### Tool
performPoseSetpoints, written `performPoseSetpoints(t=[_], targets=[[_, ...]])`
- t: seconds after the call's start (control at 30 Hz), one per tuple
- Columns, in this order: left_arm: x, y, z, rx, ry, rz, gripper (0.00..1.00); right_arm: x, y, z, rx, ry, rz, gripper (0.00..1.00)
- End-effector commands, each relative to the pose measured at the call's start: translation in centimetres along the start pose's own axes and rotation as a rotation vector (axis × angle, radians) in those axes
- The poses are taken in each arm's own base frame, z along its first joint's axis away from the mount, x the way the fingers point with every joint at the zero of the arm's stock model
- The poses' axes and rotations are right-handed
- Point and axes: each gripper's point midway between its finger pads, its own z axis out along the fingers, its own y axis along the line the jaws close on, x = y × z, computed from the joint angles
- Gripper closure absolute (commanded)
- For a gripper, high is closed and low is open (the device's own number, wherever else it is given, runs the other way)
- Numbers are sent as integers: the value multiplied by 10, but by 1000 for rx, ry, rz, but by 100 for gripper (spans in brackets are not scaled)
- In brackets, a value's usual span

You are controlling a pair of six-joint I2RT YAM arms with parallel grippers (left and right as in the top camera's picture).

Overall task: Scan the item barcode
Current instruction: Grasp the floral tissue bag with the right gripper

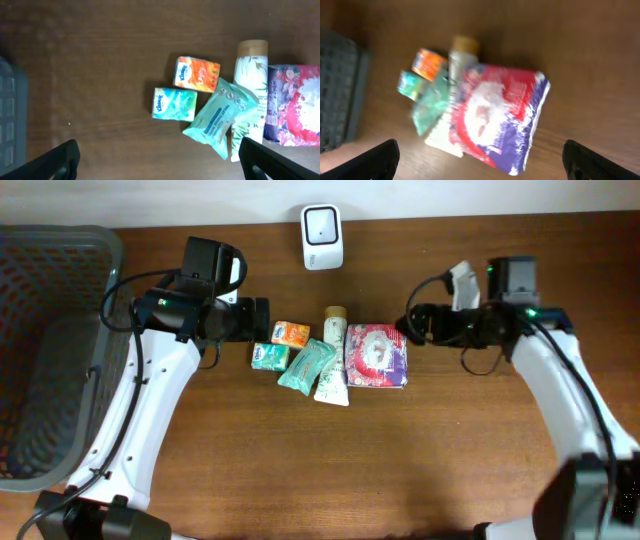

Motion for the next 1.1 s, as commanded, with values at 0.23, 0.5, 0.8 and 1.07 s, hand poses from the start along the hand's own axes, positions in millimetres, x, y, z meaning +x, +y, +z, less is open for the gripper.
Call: performPoseSetpoints(t=[0.23, 0.5, 0.8, 1.07], targets=[[0, 1, -1, -3, -1, 5, 1, 73, -30, 109, -468, 304, 160, 33], [0, 1, -1, -3, -2, 5, 1, -1, -63, 20, 218, 172, 148, 96], [0, 1, -1, -3, -1, 5, 1, 39, -121, -46, 942, 254, 169, 96], [0, 1, -1, -3, -2, 5, 1, 50, -7, 58, 442, 321, -7, 55]])
